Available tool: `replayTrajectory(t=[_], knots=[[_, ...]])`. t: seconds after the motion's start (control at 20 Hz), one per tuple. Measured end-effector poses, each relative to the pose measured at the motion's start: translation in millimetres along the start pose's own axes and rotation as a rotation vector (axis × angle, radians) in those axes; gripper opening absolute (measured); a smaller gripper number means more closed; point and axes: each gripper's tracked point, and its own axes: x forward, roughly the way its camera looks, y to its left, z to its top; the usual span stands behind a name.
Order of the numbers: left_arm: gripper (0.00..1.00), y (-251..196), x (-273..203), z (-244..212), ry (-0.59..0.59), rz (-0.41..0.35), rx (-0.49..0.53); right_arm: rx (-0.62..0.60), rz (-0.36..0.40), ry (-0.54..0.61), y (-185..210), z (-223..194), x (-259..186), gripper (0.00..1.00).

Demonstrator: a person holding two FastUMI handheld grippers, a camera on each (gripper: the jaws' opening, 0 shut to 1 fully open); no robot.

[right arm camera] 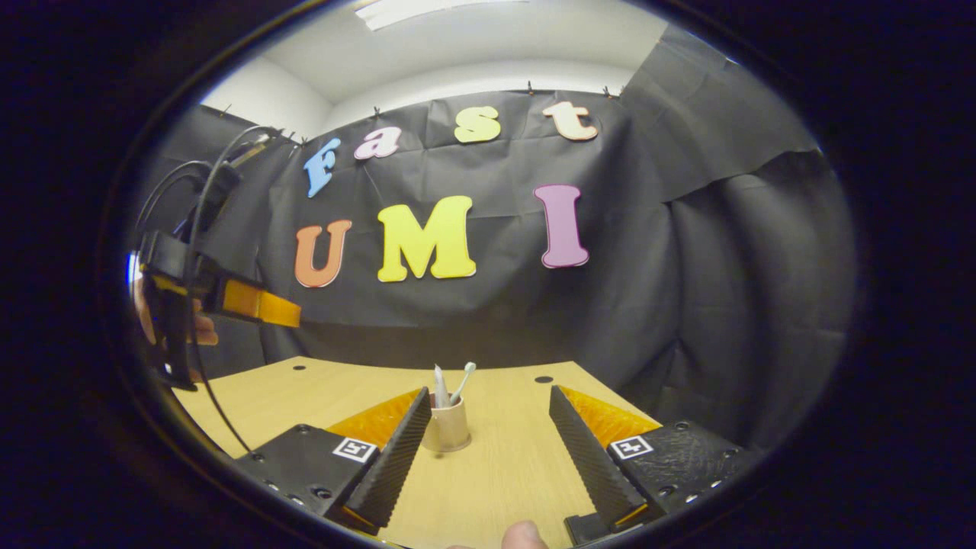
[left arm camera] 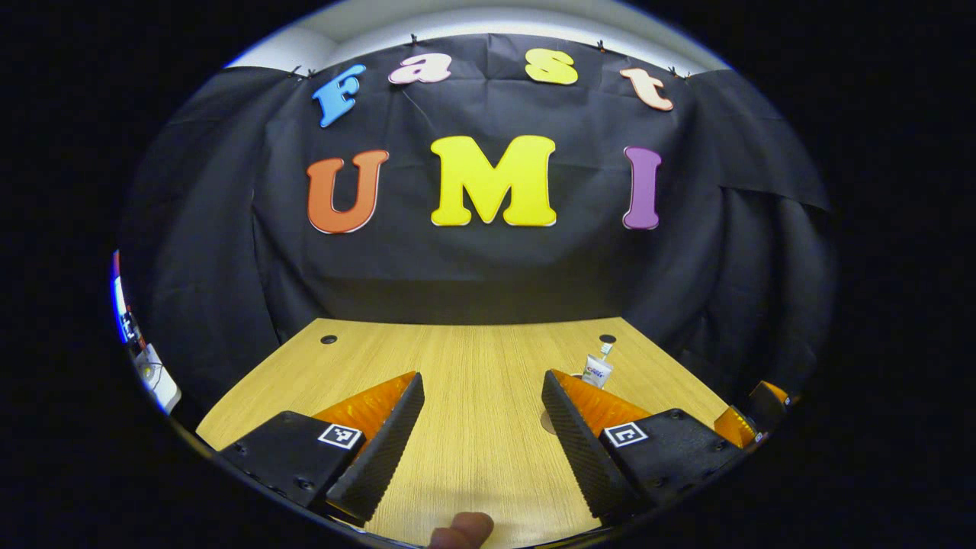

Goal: Put the toothbrush and toothpaste on the desktop into the cup, then pick up the cup and place it on the coaster on the desktop.

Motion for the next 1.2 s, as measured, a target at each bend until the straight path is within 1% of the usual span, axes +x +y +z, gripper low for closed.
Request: replayTrajectory(t=[0.05,0.15,0.2,0.25,0.3,0.35,0.4,0.45,0.5,0.6,0.65,0.7,0.8,0.9,0.95,1.05,1.2], knots=[[0.99,1.3,-9.0,0.4,-0.056,-0.012,0.01,-0.023,-0.016,-0.019,1.9,2.2,2.3,0.95],[0.98,-1.4,-31.5,1.7,-0.181,-0.013,0.049,-0.047,-0.011,-0.022,15.1,-2.3,1.5,0.95],[0.97,-2.7,-40.7,-1.3,-0.214,0.013,0.059,-0.047,-0.005,-0.022,21.1,-3.9,1.0,0.95],[0.97,-8.9,-49.7,-6.8,-0.229,0.031,0.046,-0.046,-0.01,-0.023,22.7,-4.6,1.1,0.95],[0.97,-13.0,-46.6,-11.3,-0.233,0.03,0.029,-0.047,-0.017,-0.031,23.5,-3.9,-0.1,0.95],[0.98,-8.1,-46.0,-18.0,-0.236,0.032,0.01,-0.053,-0.03,-0.038,23.3,-3.5,-1.1,0.95],[0.98,1.6,-47.8,-17.6,-0.253,0.053,0.013,-0.062,-0.047,-0.048,21.1,-3.8,-2.4,0.95],[0.98,8.0,-46.3,-20.5,-0.253,0.061,0.023,-0.066,-0.056,-0.054,21.5,-4.0,-4.3,0.95],[0.98,10.6,-48.9,-21.2,-0.266,0.055,0.035,-0.061,-0.057,-0.06,23.8,-3.7,-7.1,0.95],[0.98,17.5,-57.7,-14.8,-0.315,0.063,0.035,-0.044,-0.053,-0.069,32.6,-3.5,-9.3,0.95],[0.98,16.8,-59.3,-16.3,-0.31,0.06,0.05,-0.052,-0.052,-0.075,36.0,-2.5,-9.1,0.95],[0.98,17.0,-64.6,-13.3,-0.329,0.058,0.078,-0.067,-0.059,-0.09,37.8,0.0,-10.1,0.95],[0.98,21.9,-67.4,-8.5,-0.352,0.08,0.087,-0.077,-0.057,-0.112,46.6,3.5,-11.9,0.95],[0.98,2.6,-64.3,-19.4,-0.323,0.007,0.051,-0.062,-0.035,-0.105,57.7,0.2,-11.4,0.94],[0.98,-0.7,-63.1,-22.1,-0.308,-0.015,0.033,-0.062,-0.033,-0.094,60.9,-1.5,-11.9,0.96],[1.0,8.4,-66.1,-17.5,-0.315,0.009,0.038,-0.07,-0.034,-0.101,64.7,2.5,-13.1,0.95],[0.99,14.7,-66.1,-16.4,-0.322,0.042,0.049,-0.084,-0.029,-0.117,70.5,7.7,-14.2,0.95]])
